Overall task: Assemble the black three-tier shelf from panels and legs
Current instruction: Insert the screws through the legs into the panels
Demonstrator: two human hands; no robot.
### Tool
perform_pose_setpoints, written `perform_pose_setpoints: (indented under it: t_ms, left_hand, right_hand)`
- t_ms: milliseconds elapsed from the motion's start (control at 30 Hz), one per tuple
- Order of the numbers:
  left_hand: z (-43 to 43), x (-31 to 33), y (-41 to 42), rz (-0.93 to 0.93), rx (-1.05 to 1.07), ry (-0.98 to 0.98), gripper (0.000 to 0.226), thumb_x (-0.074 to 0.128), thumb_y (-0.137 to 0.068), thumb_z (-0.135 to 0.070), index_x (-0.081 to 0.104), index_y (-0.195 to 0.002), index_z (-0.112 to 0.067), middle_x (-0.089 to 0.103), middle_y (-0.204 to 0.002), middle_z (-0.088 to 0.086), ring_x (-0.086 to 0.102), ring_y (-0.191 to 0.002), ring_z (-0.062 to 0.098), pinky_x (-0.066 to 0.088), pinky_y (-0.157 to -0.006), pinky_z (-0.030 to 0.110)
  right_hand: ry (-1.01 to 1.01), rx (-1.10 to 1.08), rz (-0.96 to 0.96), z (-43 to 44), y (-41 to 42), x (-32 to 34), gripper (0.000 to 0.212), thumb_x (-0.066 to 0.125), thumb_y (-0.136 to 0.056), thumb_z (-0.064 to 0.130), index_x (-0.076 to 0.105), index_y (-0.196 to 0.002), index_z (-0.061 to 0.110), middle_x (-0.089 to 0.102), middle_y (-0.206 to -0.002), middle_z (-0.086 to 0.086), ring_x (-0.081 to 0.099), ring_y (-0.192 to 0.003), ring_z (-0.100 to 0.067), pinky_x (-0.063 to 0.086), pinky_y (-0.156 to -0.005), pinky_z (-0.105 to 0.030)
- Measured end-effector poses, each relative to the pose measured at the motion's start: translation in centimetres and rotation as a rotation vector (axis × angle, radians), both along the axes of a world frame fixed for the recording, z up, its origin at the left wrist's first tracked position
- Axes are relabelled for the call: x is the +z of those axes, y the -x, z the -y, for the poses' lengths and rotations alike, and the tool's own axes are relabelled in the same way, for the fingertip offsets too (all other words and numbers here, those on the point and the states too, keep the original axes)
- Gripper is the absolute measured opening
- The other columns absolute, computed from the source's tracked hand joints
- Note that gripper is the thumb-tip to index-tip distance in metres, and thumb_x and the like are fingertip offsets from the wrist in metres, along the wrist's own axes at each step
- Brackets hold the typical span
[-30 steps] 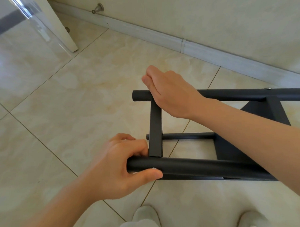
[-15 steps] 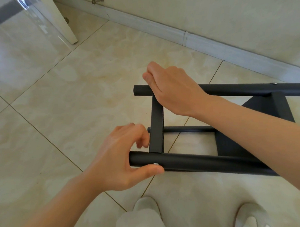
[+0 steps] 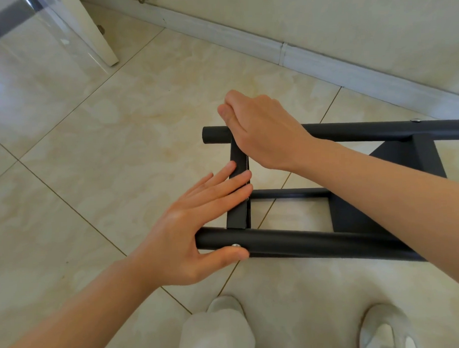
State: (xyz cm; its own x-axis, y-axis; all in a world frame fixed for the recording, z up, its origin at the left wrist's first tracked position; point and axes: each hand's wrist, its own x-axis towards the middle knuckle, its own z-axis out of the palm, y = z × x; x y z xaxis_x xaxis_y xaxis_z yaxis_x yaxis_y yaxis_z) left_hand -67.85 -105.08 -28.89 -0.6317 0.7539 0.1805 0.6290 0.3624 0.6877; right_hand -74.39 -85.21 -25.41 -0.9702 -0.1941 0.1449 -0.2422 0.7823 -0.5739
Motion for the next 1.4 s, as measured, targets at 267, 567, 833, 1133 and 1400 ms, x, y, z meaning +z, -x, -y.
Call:
perform_pose_setpoints:
  t_ms: [267, 567, 833, 1133, 1400]
  left_hand:
    - [-0.1, 0.0, 0.0, 0.014, 0.013, -0.029, 0.072, 0.071, -0.086, -0.042, 0.049, -0.144, -0.006, 0.045, -0.156, 0.004, 0.027, -0.152, 0.025, 0.027, -0.123, 0.048]
    - [-0.3, -0.2, 0.1, -0.004, 0.008, -0.034, 0.07, 0.07, -0.086, -0.042, 0.05, -0.142, -0.006, 0.046, -0.154, 0.005, 0.028, -0.152, 0.026, 0.028, -0.122, 0.045]
    - [-0.3, -0.1, 0.2, -0.018, -0.007, -0.033, 0.068, 0.071, -0.086, -0.042, 0.051, -0.14, -0.006, 0.046, -0.153, 0.006, 0.029, -0.151, 0.028, 0.03, -0.121, 0.039]
    - [-0.5, -0.2, 0.1, -0.014, 0.005, -0.044, 0.069, 0.072, -0.083, -0.038, 0.052, -0.138, -0.002, 0.047, -0.151, 0.009, 0.03, -0.151, 0.028, 0.03, -0.121, 0.04]
    - [-0.5, -0.2, 0.2, -0.026, -0.001, -0.043, 0.07, 0.072, -0.082, -0.038, 0.051, -0.138, -0.002, 0.047, -0.151, 0.01, 0.03, -0.151, 0.028, 0.03, -0.121, 0.039]
  right_hand:
    - [0.216, 0.018, 0.118, -2.0, -1.9, 1.7, 0.036, 0.031, -0.108, 0.028, 0.055, -0.099, 0.003, 0.07, -0.102, -0.001, 0.062, -0.093, 0.001, 0.047, -0.086, -0.032]
    - [0.433, 0.013, 0.483, -6.5, -7.0, 1.5, 0.025, 0.052, -0.095, 0.034, 0.066, -0.084, 0.018, 0.068, -0.074, 0.006, 0.065, -0.071, -0.011, 0.057, -0.073, -0.028]
    - [0.422, 0.174, 0.89, -4.7, -6.1, -2.6, 0.017, 0.061, -0.097, 0.016, 0.074, -0.106, 0.013, 0.075, -0.093, -0.001, 0.072, -0.083, -0.009, 0.058, -0.073, -0.02]
    - [0.493, 0.24, 0.858, -2.9, -5.8, -3.1, 0.011, 0.073, -0.085, 0.019, 0.079, -0.08, 0.026, 0.076, -0.084, 0.006, 0.07, -0.078, -0.006, 0.054, -0.067, -0.012]
    - [0.52, 0.226, 0.895, -2.7, -5.7, -3.4, 0.01, 0.073, -0.085, 0.015, 0.078, -0.094, 0.014, 0.077, -0.089, 0.0, 0.072, -0.088, -0.014, 0.057, -0.074, -0.018]
